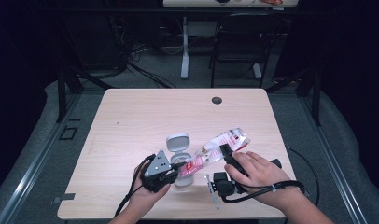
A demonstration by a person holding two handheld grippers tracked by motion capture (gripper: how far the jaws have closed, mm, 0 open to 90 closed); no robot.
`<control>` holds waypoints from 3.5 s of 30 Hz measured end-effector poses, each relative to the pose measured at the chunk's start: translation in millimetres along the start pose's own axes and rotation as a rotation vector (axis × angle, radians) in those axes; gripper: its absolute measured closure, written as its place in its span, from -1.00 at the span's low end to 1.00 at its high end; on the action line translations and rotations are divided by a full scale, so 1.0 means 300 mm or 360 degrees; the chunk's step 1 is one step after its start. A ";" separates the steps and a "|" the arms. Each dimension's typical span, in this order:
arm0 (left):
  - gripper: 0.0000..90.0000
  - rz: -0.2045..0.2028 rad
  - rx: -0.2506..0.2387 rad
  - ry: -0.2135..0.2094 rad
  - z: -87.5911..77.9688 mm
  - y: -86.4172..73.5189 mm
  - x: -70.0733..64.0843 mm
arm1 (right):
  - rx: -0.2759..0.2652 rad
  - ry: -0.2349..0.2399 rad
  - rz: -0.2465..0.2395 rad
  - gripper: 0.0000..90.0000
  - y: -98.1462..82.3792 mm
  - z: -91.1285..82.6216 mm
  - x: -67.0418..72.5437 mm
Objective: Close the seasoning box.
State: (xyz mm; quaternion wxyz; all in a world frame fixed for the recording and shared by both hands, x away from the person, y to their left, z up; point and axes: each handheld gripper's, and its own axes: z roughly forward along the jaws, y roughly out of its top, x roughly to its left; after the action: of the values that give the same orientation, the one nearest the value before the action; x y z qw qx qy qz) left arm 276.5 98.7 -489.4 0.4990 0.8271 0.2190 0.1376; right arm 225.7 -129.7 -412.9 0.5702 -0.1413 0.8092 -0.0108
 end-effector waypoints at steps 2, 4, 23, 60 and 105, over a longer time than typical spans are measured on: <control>0.94 0.0002 -0.0002 -0.0001 0.000 0.000 0.001 | -0.0011 -0.0006 0.0009 0.78 -0.001 0.001 -0.001; 0.94 0.0002 0.0000 0.0001 0.000 0.000 0.001 | -0.0013 -0.0007 0.0011 0.78 -0.001 0.001 -0.002; 0.94 -0.0002 0.0003 -0.0005 0.003 -0.003 0.004 | -0.0018 -0.0014 0.0001 0.78 0.004 -0.001 -0.005; 0.95 -0.0003 -0.0004 -0.0017 -0.002 -0.003 0.001 | -0.0018 -0.0029 -0.0026 0.79 0.017 -0.012 -0.021; 0.95 0.0000 -0.0015 -0.0011 -0.005 -0.001 -0.005 | -0.0026 -0.0030 -0.0057 0.80 0.023 -0.025 -0.030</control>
State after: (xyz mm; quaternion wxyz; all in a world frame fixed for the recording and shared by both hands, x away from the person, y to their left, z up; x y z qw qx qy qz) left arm 274.6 99.1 -488.9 0.5036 0.8252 0.2166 0.1358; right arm 220.2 -122.0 -403.2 0.5763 -0.1603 0.8012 -0.0130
